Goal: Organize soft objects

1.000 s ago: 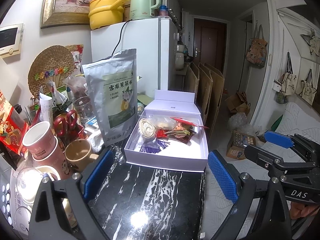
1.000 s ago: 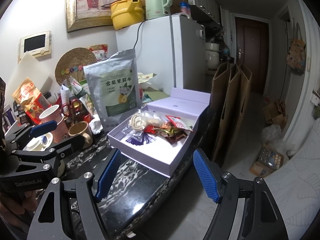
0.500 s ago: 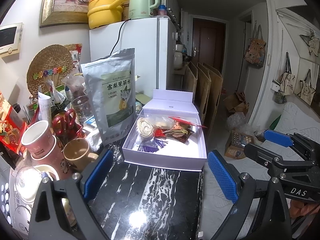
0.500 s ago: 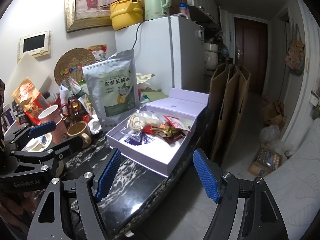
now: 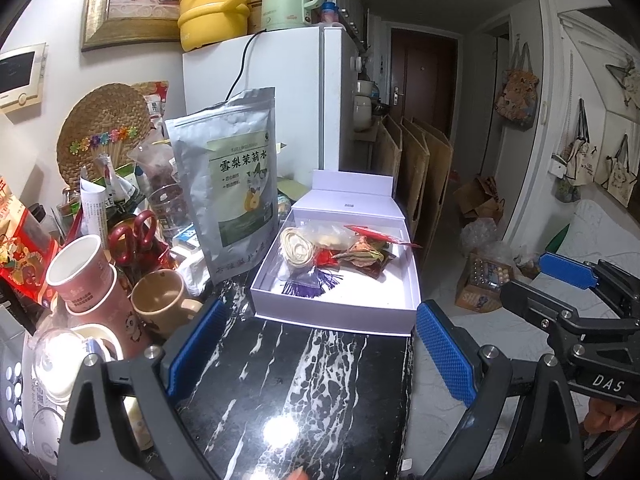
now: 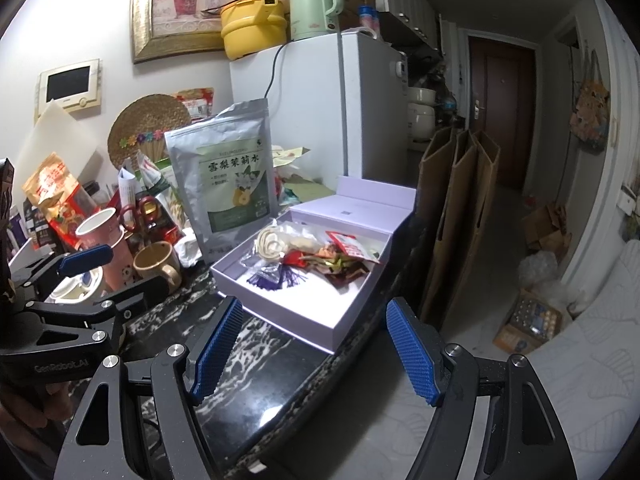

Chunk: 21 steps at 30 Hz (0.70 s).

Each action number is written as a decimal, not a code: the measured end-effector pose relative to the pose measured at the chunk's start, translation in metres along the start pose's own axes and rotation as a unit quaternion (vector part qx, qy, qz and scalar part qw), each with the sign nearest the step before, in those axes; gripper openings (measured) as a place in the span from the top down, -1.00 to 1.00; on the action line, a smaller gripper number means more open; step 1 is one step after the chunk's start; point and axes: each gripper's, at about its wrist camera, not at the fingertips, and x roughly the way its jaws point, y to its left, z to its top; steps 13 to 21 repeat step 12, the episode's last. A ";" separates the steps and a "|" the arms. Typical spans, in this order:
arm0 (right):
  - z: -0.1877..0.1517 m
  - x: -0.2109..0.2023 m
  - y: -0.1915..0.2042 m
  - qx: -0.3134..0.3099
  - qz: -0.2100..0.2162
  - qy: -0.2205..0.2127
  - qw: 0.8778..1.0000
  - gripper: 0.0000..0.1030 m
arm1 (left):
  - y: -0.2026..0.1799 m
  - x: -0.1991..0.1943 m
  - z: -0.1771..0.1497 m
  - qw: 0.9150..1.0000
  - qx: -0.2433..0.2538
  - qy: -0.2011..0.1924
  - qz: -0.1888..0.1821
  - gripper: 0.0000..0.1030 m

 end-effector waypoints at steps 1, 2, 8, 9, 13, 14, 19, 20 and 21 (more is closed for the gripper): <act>0.000 0.000 0.000 -0.001 -0.001 0.001 1.000 -0.46 | 0.000 0.001 0.000 1.000 0.001 0.001 -0.001 -0.88; -0.001 0.000 0.000 -0.002 -0.002 0.001 1.000 -0.46 | 0.000 0.001 0.000 1.000 0.001 0.001 -0.002 -0.88; -0.002 -0.001 0.000 -0.007 -0.006 0.001 1.000 -0.46 | -0.003 0.003 -0.001 1.000 0.011 0.000 -0.002 -0.88; -0.002 -0.001 -0.001 -0.007 -0.007 0.001 1.000 -0.46 | -0.004 0.003 -0.001 1.000 0.012 0.000 0.002 -0.88; -0.003 0.000 -0.002 -0.005 -0.009 0.002 1.000 -0.46 | -0.004 0.003 -0.002 1.000 0.010 0.000 0.003 -0.88; -0.003 0.000 -0.002 -0.005 -0.009 0.002 1.000 -0.46 | -0.004 0.003 -0.002 1.000 0.010 0.000 0.003 -0.88; -0.003 0.000 -0.002 -0.005 -0.009 0.002 1.000 -0.46 | -0.004 0.003 -0.002 1.000 0.010 0.000 0.003 -0.88; -0.003 0.000 -0.002 -0.005 -0.009 0.002 1.000 -0.46 | -0.004 0.003 -0.002 1.000 0.010 0.000 0.003 -0.88; -0.003 0.000 -0.002 -0.005 -0.009 0.002 1.000 -0.46 | -0.004 0.003 -0.002 1.000 0.010 0.000 0.003 -0.88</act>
